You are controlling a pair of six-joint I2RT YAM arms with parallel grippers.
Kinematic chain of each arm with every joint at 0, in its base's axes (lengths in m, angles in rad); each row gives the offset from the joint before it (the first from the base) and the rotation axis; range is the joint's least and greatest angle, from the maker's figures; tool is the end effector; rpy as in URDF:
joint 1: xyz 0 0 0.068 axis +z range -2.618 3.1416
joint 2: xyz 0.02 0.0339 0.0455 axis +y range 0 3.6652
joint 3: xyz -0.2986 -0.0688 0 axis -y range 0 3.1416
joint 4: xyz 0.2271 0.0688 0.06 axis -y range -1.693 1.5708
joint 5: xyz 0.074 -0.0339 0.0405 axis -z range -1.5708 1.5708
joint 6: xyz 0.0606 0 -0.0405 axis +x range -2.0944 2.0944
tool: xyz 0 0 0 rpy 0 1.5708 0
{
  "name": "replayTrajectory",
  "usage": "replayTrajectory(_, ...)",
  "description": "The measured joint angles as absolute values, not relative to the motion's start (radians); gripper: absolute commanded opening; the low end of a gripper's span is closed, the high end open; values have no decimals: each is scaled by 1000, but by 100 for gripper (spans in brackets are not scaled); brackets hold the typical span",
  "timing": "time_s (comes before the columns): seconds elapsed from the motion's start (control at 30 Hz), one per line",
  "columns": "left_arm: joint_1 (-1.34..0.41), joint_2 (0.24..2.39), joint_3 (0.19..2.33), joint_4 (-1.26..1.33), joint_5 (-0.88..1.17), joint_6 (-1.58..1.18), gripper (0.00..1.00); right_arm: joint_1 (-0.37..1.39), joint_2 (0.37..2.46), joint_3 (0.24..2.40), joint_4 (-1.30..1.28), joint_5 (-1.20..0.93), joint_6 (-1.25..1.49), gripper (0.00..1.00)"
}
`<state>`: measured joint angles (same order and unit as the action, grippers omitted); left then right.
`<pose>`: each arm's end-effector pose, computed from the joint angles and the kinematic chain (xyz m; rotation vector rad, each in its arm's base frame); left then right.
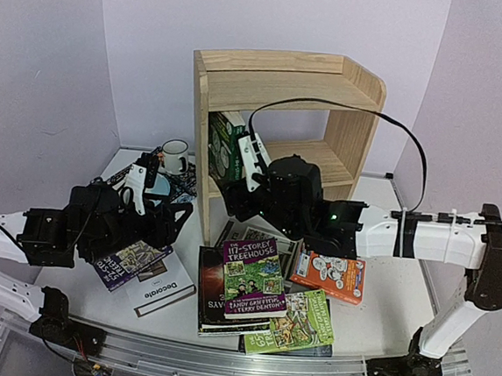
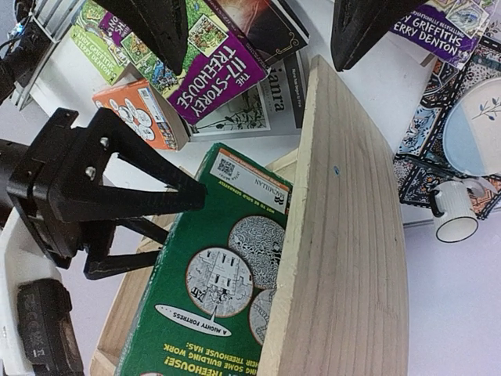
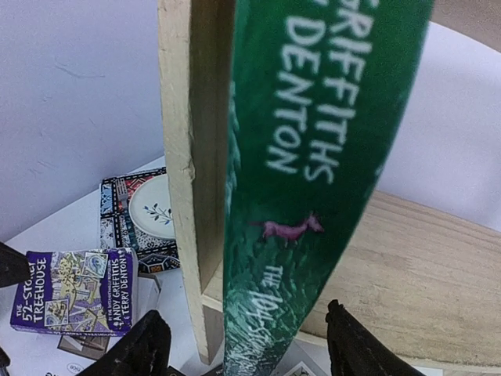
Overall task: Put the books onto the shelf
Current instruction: Adjust the book on the shelf.
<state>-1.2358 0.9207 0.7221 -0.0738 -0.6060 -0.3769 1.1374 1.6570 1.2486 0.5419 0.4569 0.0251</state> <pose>0.0960 -0.1709 0.3319 0.3579 1.7981 -0.5912 0.1944 0.3565 0.3930 -0.4325 1.4166 0.6204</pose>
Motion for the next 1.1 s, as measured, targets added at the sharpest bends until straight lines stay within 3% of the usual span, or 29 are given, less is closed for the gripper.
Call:
replayTrajectory(0.23,-1235,902,710,-80,-607,-390,64,1137,1725,1308,578,479,-18,49)
replayTrajectory(0.57,-1235,902,710,-80,-615,-393,64,1137,1770,1363,605,522,-53,19)
replayTrajectory(1.1,-1229,902,710,-80,-617,-394,64,1133,1863,1452,638,577,-36,17)
